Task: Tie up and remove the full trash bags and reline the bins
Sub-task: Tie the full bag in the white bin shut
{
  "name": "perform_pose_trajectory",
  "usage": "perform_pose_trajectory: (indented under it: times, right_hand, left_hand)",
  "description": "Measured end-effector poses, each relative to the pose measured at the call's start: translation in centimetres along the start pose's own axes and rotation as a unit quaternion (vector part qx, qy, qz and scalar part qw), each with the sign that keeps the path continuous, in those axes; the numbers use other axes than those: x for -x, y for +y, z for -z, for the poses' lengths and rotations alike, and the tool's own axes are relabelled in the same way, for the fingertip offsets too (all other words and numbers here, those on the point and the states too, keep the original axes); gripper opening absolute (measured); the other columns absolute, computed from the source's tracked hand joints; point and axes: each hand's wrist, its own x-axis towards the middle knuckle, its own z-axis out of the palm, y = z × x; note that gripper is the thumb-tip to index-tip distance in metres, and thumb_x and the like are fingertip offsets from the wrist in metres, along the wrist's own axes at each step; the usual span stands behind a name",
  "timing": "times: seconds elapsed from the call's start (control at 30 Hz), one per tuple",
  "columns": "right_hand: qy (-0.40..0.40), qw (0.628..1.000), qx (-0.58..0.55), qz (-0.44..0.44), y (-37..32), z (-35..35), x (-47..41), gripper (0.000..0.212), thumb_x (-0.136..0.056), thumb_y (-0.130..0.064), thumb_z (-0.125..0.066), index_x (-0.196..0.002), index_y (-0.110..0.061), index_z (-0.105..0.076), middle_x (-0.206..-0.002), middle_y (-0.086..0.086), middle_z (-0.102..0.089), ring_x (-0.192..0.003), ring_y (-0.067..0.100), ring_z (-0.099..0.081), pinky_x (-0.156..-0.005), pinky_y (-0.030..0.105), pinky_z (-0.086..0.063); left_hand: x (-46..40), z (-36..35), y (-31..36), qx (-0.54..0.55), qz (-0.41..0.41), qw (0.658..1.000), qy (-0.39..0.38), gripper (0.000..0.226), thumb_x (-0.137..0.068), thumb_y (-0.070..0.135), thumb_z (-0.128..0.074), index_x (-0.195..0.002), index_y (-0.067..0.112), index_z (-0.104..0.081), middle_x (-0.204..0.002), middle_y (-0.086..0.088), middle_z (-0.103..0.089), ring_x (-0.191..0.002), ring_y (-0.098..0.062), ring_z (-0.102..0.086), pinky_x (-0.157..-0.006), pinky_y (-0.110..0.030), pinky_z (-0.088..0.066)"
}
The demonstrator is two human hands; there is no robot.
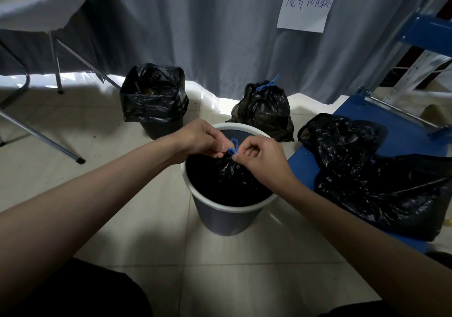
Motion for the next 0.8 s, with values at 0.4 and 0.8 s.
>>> perform_pose_trajectory:
  times: [0.4,0.8]
  right_hand:
    - [-0.149,0.986,0.065,-0.032,-1.3,1.7,0.3,0.024,-0.077,-0.008,-0.073,-0.062,-0.02,-0.06,-0.052,-0.008,-0.052,-0.048,0.002,-0.044,-0.051,0.013,-0.037]
    - [-0.225,0.969,-0.031,-0.092,-1.5,2.4,0.6,0.022,-0.078,-0.008,-0.074,-0.063,-0.019,-0.061,-0.053,-0.013,-0.053,-0.06,0.005,-0.049,-0.062,0.027,-0.043]
  left_hand:
    - [-1.0,-1.3,-0.3,-0.128,-0.112,0.972,0.164,0.025,-0.077,-0.004,-0.071,-0.082,0.013,-0.054,-0.06,0.002,-0.063,-0.051,-0.008,-0.062,-0.054,-0.015,-0.045]
    - [-1.8,-2.0,-0.9,-0.175,-0.132,0.962,0.165,0.021,-0.073,0.0,-0.077,-0.075,0.008,-0.058,-0.059,0.003,-0.059,-0.046,0.001,-0.051,-0.054,-0.013,-0.04]
